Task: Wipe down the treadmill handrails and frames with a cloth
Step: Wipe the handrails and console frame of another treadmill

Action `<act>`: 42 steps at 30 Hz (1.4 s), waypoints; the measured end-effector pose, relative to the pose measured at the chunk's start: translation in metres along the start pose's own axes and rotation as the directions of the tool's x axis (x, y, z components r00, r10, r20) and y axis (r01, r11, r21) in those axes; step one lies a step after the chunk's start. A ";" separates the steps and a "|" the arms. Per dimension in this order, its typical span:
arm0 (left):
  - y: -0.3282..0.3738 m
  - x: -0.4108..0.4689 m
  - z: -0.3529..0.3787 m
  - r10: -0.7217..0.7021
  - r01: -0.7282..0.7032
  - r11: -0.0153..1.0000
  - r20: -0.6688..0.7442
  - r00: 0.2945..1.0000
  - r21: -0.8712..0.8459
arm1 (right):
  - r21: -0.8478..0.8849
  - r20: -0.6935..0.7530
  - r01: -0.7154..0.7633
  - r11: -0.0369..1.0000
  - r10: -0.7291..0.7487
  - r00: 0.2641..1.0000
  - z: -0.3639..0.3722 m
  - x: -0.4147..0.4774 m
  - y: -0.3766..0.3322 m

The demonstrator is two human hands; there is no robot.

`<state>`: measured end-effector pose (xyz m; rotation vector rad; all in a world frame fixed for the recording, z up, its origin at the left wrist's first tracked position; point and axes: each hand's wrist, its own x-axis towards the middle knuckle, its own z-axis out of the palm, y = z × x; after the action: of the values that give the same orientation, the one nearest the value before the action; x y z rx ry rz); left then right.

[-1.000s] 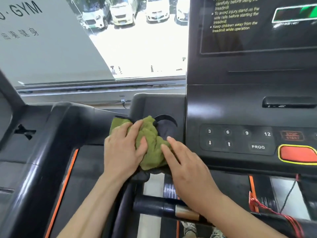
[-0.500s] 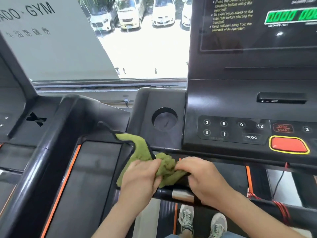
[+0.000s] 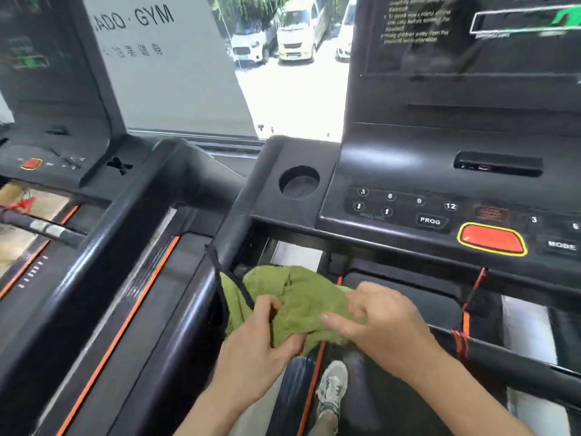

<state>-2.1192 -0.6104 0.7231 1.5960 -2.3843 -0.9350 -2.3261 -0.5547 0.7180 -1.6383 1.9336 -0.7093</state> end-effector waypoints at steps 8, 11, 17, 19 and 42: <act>0.011 0.010 0.047 0.415 -0.367 0.847 -0.045 0.909 0.385 | -0.559 0.152 0.006 0.829 0.096 0.984 0.010 -0.021 0.002; 0.012 0.030 0.057 0.389 -0.357 0.704 0.088 0.917 0.614 | -0.611 0.123 -0.022 0.792 0.123 0.985 0.026 -0.001 -0.008; 0.033 0.096 0.018 0.217 -0.430 0.636 0.386 0.897 0.641 | -0.272 0.508 -0.109 0.956 0.239 0.827 0.021 0.063 -0.003; 0.042 0.118 0.010 0.043 -0.441 0.712 0.592 0.805 0.547 | -0.127 0.641 -0.231 0.965 0.257 0.723 0.015 0.077 0.002; -0.013 0.115 0.004 0.530 -0.642 0.489 0.383 0.756 0.591 | -0.535 -0.068 -0.122 0.836 0.102 0.993 0.072 0.033 -0.028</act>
<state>-2.1605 -0.7124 0.6862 0.6199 -3.2779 0.0348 -2.2619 -0.5959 0.6824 -1.8045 2.3817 -0.1403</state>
